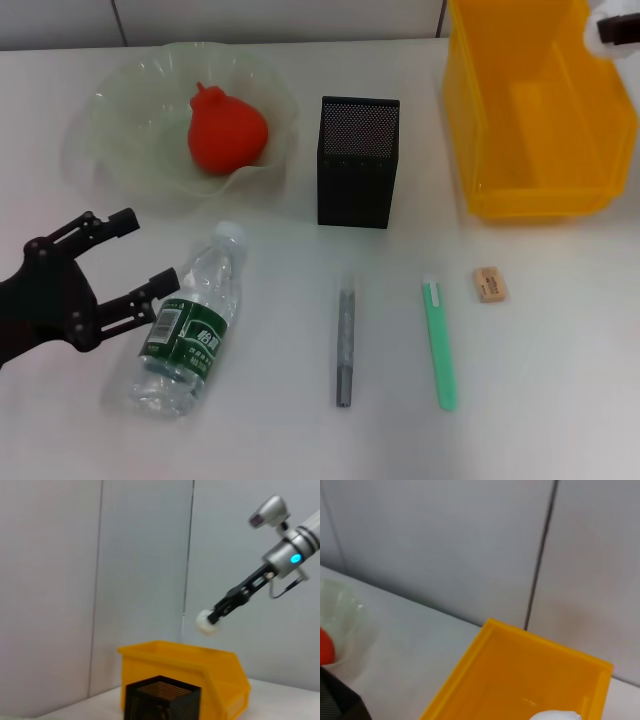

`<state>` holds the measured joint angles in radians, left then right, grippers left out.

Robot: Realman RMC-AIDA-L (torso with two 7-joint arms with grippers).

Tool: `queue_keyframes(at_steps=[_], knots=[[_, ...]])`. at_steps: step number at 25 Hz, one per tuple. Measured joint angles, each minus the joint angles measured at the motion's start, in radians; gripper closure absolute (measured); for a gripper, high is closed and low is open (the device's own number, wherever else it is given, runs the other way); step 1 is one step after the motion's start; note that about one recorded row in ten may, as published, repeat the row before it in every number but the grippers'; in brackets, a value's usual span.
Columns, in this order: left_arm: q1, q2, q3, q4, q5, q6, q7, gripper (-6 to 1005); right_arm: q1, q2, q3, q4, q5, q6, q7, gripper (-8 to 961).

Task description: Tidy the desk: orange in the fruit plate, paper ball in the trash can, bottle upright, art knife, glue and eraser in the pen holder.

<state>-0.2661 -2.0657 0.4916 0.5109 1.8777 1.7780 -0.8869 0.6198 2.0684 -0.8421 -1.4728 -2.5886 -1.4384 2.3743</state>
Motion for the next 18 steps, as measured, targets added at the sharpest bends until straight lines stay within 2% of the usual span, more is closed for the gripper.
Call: queue_keyframes(at_steps=[6, 8, 9, 10, 12, 13, 14, 15, 16, 17, 18], knots=[[-0.014, 0.002, 0.033, 0.011, -0.004, 0.016, -0.012, 172, -0.015, 0.011, 0.004, 0.095, 0.104, 0.052, -0.085, 401], [-0.025, -0.004, 0.035, 0.068, -0.007, 0.034, -0.074, 172, -0.060, 0.012, 0.005, 0.101, 0.248, 0.050, -0.147, 384], [-0.025, -0.004, 0.035, 0.068, -0.007, 0.034, -0.074, 172, -0.060, 0.012, 0.005, 0.101, 0.248, 0.050, -0.147, 376], [-0.031, -0.009, 0.042, 0.122, -0.009, 0.048, -0.129, 172, -0.103, 0.010, 0.003, 0.093, 0.348, 0.044, -0.191, 368], [-0.034, -0.011, 0.053, 0.167, -0.016, 0.060, -0.173, 172, -0.122, 0.008, 0.001, 0.091, 0.387, 0.037, -0.215, 231], [-0.037, -0.013, 0.087, 0.245, -0.041, 0.065, -0.246, 172, -0.161, 0.006, 0.001, 0.093, 0.472, 0.006, -0.286, 162], [-0.037, -0.013, 0.087, 0.245, -0.041, 0.065, -0.246, 173, -0.161, 0.006, 0.001, 0.093, 0.472, 0.006, -0.286, 150], [-0.032, -0.013, 0.143, 0.323, -0.073, 0.034, -0.328, 173, -0.183, 0.007, 0.003, 0.101, 0.519, -0.018, -0.338, 138], [-0.032, -0.013, 0.143, 0.323, -0.073, 0.034, -0.328, 173, -0.202, 0.010, 0.004, 0.110, 0.561, -0.041, -0.387, 125], [-0.021, -0.014, 0.186, 0.369, -0.095, 0.000, -0.377, 173, -0.227, 0.012, 0.002, 0.129, 0.621, -0.068, -0.452, 113], [0.010, -0.014, 0.279, 0.460, -0.133, -0.067, -0.451, 173, -0.278, 0.014, -0.009, 0.183, 0.726, -0.123, -0.592, 101]])
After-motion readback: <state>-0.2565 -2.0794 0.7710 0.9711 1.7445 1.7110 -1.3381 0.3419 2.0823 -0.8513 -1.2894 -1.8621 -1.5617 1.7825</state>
